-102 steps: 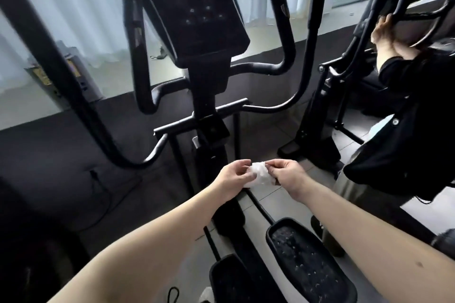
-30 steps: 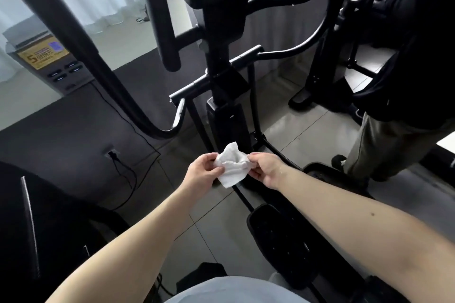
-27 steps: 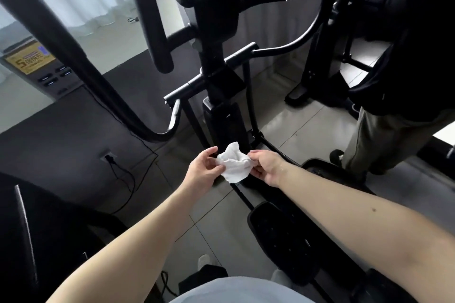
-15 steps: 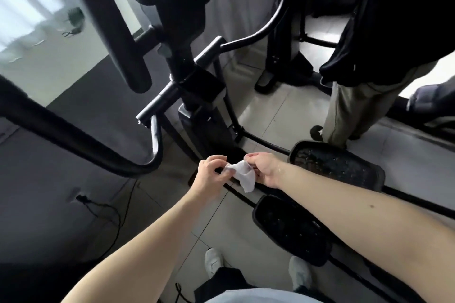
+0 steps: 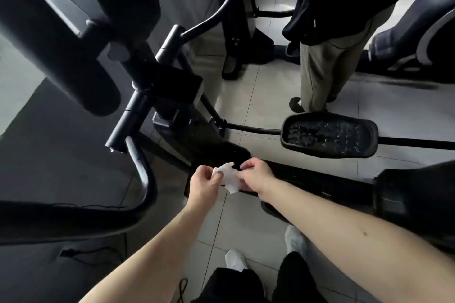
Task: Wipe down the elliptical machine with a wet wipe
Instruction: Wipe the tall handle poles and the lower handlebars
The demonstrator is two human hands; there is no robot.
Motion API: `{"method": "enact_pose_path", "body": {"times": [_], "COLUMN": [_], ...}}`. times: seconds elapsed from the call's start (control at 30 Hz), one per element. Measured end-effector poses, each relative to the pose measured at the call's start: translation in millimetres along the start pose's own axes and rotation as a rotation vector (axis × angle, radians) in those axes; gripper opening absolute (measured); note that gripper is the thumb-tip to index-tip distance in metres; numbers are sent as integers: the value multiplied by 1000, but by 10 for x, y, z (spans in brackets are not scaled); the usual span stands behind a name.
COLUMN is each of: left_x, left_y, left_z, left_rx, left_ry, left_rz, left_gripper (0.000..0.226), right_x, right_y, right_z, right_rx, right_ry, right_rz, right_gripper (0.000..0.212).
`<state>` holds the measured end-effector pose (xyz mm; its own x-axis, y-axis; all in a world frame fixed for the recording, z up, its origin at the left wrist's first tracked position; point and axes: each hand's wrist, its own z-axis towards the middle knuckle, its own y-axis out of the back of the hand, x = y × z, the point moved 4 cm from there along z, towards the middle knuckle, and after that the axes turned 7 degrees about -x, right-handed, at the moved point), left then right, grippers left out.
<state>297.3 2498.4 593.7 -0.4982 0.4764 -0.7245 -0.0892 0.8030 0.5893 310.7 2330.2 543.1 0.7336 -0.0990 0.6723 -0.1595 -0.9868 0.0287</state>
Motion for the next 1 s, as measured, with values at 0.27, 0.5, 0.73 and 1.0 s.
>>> {"method": "enact_pose_path", "body": {"times": [0.27,0.5,0.73,1.0], "left_x": [141,744,1572,2042], "left_y": [-480,-1020,-1448,-1598], "left_z": [304,987,1914,2883], "left_rx": [-20,-39,-60,-146], "left_ry": [1,-13,-88,-306], "left_rz": [35,-31,-107,-134], "left_gripper": [11,13,16,19], "right_x": [-209,-584,-1038,-1088], "right_y": [-126,-334,-809,-1473], "right_z": [526,1379,2512,3676], "right_rx": [175,184,183,194], "right_ry": [-85,-54,32,228], "right_rz": [251,258,243,267], "right_gripper": [38,12,15,13]}}
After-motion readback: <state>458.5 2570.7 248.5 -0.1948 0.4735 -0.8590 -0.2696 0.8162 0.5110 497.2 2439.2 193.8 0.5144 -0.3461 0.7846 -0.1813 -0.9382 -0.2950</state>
